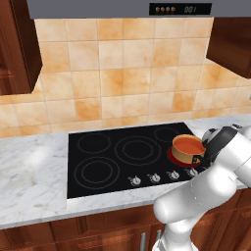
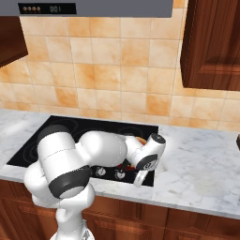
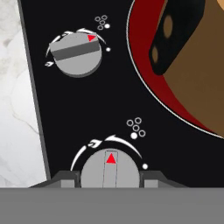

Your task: Wait until the marinara sauce is simmered to a deep red color and then turn off the stove.

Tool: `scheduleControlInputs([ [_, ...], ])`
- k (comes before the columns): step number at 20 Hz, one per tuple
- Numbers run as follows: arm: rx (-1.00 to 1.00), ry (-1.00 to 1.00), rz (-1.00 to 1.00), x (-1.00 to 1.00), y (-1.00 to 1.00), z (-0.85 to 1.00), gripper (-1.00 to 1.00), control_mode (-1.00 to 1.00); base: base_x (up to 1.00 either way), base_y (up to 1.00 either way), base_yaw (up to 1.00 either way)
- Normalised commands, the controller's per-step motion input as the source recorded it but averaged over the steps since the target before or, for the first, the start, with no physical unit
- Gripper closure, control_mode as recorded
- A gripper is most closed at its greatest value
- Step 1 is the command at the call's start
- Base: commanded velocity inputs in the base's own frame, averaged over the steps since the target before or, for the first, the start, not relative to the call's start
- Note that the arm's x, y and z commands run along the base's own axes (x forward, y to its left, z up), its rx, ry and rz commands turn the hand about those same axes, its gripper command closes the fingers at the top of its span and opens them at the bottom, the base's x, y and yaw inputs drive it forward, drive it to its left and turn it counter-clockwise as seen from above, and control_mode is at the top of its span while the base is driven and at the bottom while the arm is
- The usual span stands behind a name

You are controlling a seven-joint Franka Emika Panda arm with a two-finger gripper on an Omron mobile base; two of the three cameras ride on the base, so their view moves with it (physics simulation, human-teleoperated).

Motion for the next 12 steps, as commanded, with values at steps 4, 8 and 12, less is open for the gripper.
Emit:
scheduleControlInputs([
  [4, 0.0, 0.0, 0.0, 0.0, 0.0, 0.0, 1.0, -1.0, 0.0, 0.0, 0.0],
  [8, 0.0, 0.0, 0.0, 0.0, 0.0, 0.0, 1.0, -1.0, 0.0, 0.0, 0.0],
  [12, 0.0, 0.0, 0.0, 0.0, 0.0, 0.0, 1.0, -1.0, 0.0, 0.0, 0.0],
])
